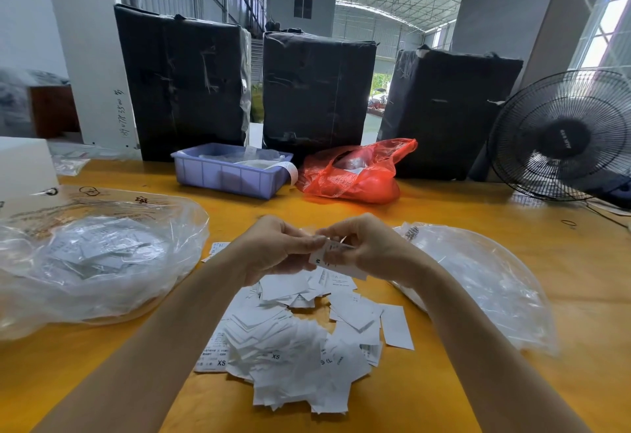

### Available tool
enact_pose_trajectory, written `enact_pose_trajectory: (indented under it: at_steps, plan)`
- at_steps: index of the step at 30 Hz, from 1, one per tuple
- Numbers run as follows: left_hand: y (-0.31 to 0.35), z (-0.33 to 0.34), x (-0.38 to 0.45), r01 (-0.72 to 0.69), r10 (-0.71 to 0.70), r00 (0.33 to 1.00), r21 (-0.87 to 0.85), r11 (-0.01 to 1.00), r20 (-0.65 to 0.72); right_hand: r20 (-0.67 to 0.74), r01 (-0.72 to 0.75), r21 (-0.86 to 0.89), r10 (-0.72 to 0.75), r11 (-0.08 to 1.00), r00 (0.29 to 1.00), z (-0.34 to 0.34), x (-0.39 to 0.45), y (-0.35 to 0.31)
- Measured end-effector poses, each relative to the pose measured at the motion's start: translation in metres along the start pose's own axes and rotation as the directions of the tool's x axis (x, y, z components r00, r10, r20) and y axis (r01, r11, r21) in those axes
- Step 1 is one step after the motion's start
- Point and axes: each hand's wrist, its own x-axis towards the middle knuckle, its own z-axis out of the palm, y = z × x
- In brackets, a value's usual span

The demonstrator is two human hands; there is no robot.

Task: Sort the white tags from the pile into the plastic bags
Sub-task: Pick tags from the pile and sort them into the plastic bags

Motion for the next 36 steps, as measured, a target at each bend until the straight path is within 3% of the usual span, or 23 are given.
enact_pose_trajectory:
  at_steps: [11, 30, 36]
  plan:
    - [0.0, -0.005, 0.001, -0.003, 0.005, 0.999, -0.049, 0.999, 0.046, -0.308, 0.059, 0.05, -0.041, 0.997, 0.951, -0.012, 0.003, 0.003]
    - [0.0, -0.001, 0.0, -0.007, 0.009, 0.998, -0.038, 0.999, 0.06, -0.23, 0.068, -0.037, -0.074, 0.997, 0.97, -0.003, 0.002, -0.002]
    - [0.0, -0.002, 0.001, -0.012, 0.013, 0.999, -0.022, 1.0, 0.039, -0.13, -0.012, -0.001, 0.011, 1.0, 0.991, -0.005, 0.001, -0.002]
